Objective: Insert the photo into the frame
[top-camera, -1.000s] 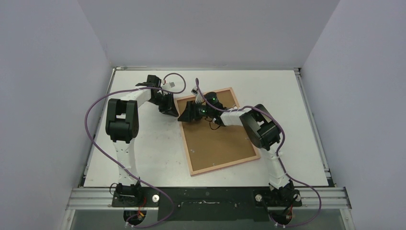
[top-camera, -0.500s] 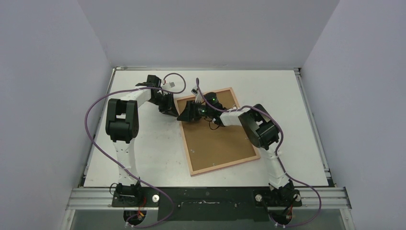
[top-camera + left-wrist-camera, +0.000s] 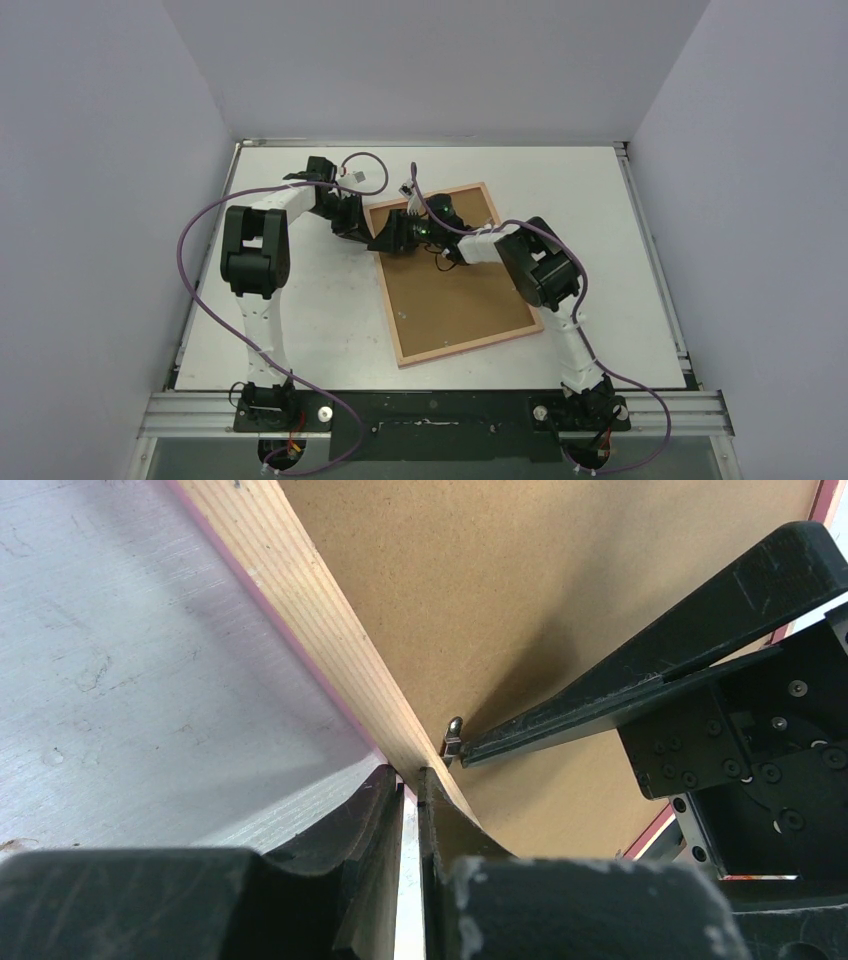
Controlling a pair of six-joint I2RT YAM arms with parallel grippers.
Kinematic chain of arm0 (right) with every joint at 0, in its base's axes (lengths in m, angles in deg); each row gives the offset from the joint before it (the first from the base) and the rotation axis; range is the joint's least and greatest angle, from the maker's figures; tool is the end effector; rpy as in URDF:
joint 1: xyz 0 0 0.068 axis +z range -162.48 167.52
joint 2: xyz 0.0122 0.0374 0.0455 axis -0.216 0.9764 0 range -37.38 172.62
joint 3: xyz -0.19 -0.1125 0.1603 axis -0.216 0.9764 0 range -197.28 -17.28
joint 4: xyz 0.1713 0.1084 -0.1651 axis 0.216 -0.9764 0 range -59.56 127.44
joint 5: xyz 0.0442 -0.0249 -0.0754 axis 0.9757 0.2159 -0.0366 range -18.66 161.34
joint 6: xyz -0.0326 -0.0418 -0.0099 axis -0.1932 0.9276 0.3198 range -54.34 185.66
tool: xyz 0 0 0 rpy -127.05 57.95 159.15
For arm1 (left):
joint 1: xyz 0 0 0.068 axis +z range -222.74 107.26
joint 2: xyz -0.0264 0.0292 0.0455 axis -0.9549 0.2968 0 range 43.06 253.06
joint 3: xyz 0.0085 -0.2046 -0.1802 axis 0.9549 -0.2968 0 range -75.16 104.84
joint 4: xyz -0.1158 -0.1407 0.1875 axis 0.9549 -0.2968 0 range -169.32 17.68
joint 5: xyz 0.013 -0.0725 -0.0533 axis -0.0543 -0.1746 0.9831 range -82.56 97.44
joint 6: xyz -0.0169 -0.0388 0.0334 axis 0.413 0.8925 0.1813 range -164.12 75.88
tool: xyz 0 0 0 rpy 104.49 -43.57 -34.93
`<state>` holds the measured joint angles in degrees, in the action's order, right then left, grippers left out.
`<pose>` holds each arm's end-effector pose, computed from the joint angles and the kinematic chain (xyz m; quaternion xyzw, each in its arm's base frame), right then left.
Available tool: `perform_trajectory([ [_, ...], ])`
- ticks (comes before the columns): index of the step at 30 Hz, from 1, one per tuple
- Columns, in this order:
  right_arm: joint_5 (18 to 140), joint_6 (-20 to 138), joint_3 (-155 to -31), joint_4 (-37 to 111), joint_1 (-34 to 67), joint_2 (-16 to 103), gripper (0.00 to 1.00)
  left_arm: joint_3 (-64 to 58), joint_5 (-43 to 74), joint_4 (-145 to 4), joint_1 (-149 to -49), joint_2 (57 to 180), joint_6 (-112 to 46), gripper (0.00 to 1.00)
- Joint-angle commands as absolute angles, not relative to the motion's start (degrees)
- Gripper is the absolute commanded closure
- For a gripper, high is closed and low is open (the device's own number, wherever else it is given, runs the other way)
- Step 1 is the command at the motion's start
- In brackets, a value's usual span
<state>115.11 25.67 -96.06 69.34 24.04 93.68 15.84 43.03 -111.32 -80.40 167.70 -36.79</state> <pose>0.3745 0.3080 0.1209 -0.1896 0.7680 0.5683 0.2265 0.4313 -0.0790 0.1466 0.0488 0.9411 -0.3183 0.1030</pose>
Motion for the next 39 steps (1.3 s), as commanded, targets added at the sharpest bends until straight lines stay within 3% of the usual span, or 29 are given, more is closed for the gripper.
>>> perform_trajectory([
  [1,113.01,25.08,-97.19,72.44,25.41,95.34,0.37,15.02,39.96,-109.49,-80.82,168.83,-38.41,0.92],
  [18,111.16,20.65,-93.99,79.06,25.59,94.19,0.38,15.35,39.97,-110.07,-80.84,168.97,-38.47,0.92],
  [33,109.46,30.33,-67.17,66.53,25.19,65.54,0.29,9.27,44.45,-113.94,-80.02,160.72,-40.28,0.88],
  [39,108.69,30.2,-61.82,65.09,28.0,61.35,0.28,2.31,45.75,-115.07,-83.28,156.21,-42.31,0.87],
])
